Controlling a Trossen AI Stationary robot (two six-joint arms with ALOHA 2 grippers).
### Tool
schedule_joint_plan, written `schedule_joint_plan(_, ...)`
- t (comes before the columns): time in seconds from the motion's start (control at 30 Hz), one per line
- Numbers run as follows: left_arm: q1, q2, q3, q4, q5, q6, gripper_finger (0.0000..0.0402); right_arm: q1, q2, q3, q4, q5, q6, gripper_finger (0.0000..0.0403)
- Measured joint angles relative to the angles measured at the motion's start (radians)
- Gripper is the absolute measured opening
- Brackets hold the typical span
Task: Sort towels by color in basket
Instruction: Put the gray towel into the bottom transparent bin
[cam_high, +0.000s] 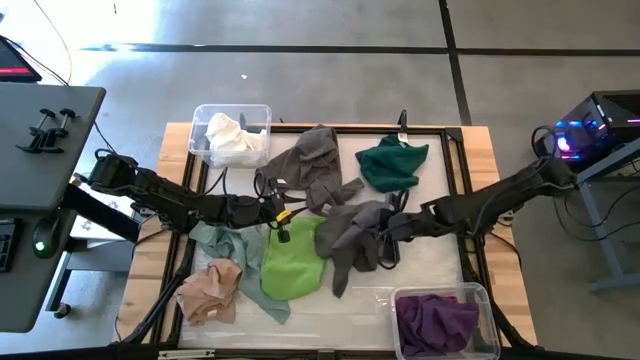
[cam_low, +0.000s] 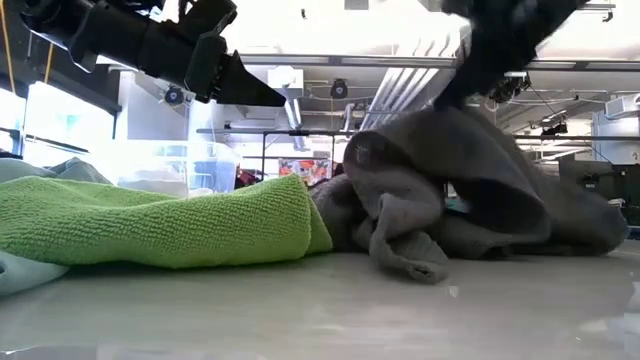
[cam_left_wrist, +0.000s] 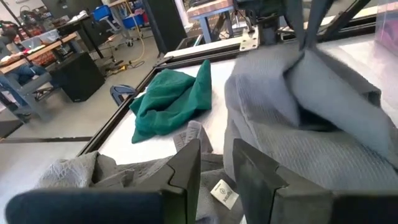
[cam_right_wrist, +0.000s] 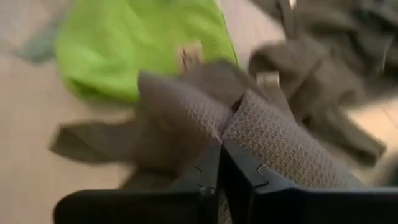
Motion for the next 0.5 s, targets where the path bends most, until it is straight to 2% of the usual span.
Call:
schedule_joint_plan(0.07, 0.005, 0.0, 0.0, 0.006, 0.0, 0.0, 0.008, -0.004, 0.0, -0.024, -0.002, 0.0, 0.004, 0.0028)
schedule_joint_plan(0.17, 0.01, 0.0, 0.0, 0.009, 0.0, -0.001, 0.008, -0.012, 0.0, -0.016, -0.011, -0.005, -0.033, 0.008)
schedule_joint_plan(0.37, 0.009, 0.0, 0.0, 0.014, 0.001, -0.009, 0.008, -0.012, -0.001, 0.137, -0.118, -0.007, -0.177, 0.0192)
schedule_joint_plan(0.5, 0.009, 0.0, 0.0, 0.014, 0.039, -0.025, 0.008, -0.012, -0.002, 0.201, -0.194, -0.007, -0.197, 0.0248)
